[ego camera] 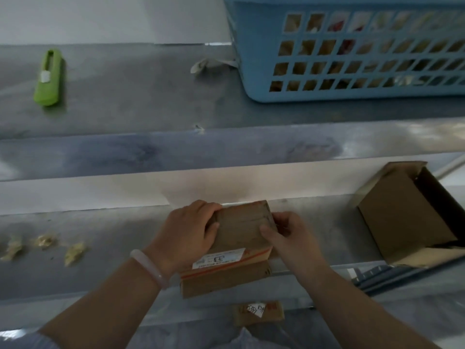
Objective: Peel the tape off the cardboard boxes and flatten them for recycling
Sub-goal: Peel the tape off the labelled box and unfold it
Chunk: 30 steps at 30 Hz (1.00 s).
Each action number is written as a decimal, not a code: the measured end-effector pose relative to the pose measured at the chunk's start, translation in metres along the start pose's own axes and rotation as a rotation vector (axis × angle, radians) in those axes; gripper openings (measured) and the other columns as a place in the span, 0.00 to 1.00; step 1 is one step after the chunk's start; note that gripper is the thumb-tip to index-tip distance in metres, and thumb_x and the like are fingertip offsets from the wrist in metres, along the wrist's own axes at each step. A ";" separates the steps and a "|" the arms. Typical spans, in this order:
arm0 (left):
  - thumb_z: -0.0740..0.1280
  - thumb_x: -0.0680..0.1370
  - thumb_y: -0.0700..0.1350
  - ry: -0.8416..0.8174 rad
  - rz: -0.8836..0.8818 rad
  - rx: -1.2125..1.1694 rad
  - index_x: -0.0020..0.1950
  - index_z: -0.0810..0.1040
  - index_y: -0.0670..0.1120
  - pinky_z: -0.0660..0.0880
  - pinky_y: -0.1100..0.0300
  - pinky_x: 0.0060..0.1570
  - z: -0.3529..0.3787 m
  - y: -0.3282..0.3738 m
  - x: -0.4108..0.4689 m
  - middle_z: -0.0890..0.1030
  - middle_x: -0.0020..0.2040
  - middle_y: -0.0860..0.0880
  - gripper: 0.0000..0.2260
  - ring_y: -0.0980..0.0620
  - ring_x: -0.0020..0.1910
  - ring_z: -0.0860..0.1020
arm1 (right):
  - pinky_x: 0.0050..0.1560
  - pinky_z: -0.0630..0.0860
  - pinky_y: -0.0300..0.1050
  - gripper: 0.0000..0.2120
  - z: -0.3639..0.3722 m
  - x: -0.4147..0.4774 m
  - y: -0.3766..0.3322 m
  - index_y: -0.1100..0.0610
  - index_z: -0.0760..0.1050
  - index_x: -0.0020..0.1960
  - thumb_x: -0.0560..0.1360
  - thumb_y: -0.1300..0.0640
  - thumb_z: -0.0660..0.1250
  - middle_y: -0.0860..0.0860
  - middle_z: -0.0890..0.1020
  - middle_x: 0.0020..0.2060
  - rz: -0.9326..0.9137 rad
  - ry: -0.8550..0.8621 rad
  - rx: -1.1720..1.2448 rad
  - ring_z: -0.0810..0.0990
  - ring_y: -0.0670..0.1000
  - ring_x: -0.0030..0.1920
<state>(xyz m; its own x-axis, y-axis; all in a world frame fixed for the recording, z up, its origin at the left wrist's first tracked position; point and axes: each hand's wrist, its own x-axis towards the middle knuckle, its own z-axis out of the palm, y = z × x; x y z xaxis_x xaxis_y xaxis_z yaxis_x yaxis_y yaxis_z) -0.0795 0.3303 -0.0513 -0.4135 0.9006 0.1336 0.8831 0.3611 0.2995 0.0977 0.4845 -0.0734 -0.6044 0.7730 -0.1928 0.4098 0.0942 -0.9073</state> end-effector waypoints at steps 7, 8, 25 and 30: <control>0.53 0.77 0.62 -0.002 -0.002 -0.026 0.65 0.72 0.55 0.73 0.57 0.52 0.000 0.000 -0.001 0.75 0.54 0.57 0.21 0.56 0.51 0.74 | 0.52 0.82 0.49 0.04 -0.021 0.013 -0.009 0.47 0.82 0.46 0.72 0.53 0.73 0.44 0.86 0.42 0.076 -0.108 0.080 0.84 0.46 0.45; 0.53 0.76 0.64 -0.006 0.003 -0.013 0.65 0.72 0.55 0.73 0.57 0.52 -0.001 0.000 0.000 0.75 0.55 0.57 0.23 0.57 0.51 0.74 | 0.53 0.81 0.50 0.04 -0.023 0.012 -0.008 0.46 0.83 0.47 0.73 0.54 0.72 0.44 0.86 0.43 0.062 -0.125 0.084 0.84 0.45 0.46; 0.65 0.73 0.64 0.177 0.186 -0.370 0.76 0.56 0.60 0.66 0.66 0.64 -0.006 0.044 0.011 0.63 0.70 0.58 0.34 0.57 0.67 0.67 | 0.73 0.54 0.45 0.44 -0.047 -0.003 -0.008 0.28 0.47 0.71 0.65 0.34 0.72 0.38 0.56 0.75 -0.497 -0.132 -0.388 0.52 0.43 0.75; 0.69 0.73 0.56 0.287 0.175 -0.597 0.74 0.60 0.54 0.68 0.63 0.65 -0.006 0.046 -0.001 0.64 0.70 0.49 0.32 0.51 0.70 0.66 | 0.68 0.63 0.46 0.42 -0.058 0.005 -0.031 0.43 0.63 0.73 0.63 0.32 0.69 0.46 0.71 0.67 -0.782 -0.005 -0.546 0.68 0.48 0.66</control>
<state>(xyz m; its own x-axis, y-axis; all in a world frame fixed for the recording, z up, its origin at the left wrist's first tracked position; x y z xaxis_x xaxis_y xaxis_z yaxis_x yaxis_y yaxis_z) -0.0399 0.3443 -0.0320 -0.3908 0.8041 0.4479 0.7032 -0.0532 0.7090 0.1215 0.5215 -0.0242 -0.8449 0.3643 0.3917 0.1497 0.8640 -0.4807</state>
